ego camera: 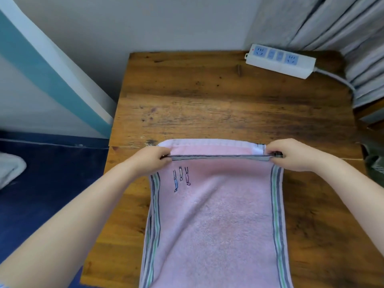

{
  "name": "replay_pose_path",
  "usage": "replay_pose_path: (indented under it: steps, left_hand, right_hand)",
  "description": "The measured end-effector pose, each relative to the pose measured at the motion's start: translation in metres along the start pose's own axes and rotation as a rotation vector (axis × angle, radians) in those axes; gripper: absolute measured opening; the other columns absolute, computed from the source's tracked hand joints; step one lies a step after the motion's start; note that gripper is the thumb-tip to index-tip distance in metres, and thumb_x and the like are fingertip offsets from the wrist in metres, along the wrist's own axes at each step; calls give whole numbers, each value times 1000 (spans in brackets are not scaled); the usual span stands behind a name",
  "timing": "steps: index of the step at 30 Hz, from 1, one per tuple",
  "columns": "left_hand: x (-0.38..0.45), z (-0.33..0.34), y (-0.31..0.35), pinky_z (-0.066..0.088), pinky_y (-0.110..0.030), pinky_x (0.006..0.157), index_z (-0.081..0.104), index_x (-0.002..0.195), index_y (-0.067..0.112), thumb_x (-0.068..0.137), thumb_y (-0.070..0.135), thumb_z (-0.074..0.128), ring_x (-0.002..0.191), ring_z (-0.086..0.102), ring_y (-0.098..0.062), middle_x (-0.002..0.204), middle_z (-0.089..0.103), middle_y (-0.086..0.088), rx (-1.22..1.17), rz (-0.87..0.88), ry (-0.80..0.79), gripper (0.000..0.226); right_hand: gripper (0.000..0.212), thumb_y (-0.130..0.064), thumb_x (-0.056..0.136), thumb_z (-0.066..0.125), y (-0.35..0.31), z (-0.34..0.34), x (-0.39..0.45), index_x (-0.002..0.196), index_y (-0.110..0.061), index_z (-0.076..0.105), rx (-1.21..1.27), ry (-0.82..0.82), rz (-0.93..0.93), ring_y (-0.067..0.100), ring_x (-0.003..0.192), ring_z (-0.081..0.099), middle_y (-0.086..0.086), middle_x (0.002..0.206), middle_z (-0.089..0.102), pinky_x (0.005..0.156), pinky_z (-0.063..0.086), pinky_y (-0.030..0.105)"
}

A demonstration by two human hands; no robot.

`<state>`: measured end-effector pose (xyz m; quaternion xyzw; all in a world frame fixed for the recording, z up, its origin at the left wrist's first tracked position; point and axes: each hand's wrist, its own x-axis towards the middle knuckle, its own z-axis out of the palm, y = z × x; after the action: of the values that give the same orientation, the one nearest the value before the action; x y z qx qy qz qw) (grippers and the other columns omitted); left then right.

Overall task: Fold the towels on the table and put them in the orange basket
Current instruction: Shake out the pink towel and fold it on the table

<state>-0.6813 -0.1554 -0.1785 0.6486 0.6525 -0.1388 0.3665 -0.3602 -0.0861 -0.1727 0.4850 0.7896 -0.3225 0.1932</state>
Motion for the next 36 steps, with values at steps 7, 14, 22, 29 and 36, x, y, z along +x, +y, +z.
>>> replay_pose_path:
  steps: [7, 14, 22, 29, 36]
  left_hand:
    - [4, -16, -6, 26, -27, 53, 38, 60, 20, 94, 29, 48, 55, 33, -14, 60, 36, 2, -116, -125, -359, 36]
    - [37, -12, -13, 34, -28, 58, 59, 84, 5, 93, 26, 48, 72, 47, -22, 75, 52, -6, -114, -252, -11, 25]
    - [42, 2, -17, 35, -38, 95, 59, 101, 9, 93, 32, 46, 114, 38, -30, 111, 50, -14, 7, -166, 92, 28]
    - [29, -11, -24, 27, -26, 66, 50, 83, 12, 91, 22, 52, 80, 38, -16, 87, 47, -5, -4, -8, 136, 13]
    - [13, -5, -39, 36, -30, 64, 40, 87, 16, 96, 24, 41, 78, 47, -21, 90, 55, -6, 118, -21, 183, 12]
  right_hand:
    - [25, 3, 82, 42, -4, 1, 8, 63, -12, 50, 453, -473, 165, 21, 70, 41, 6, 71, 46, 67, 34, 32]
    - [29, -13, 92, 40, -10, 7, 45, 92, 0, 65, 306, -129, 291, 31, 88, 59, 21, 100, 63, 70, 47, 32]
    - [23, -11, 88, 54, -8, 24, 40, 108, -4, 64, -27, 254, 71, 24, 128, 33, 10, 134, 44, 100, 36, 33]
    - [15, -8, 80, 55, -12, 13, 46, 90, -5, 66, -65, 117, 41, 24, 89, 51, 10, 94, 60, 70, 42, 32]
    - [11, -20, 82, 65, -9, -12, 29, 73, -22, 60, 146, 66, 21, 5, 69, 50, -8, 73, 56, 54, 37, 14]
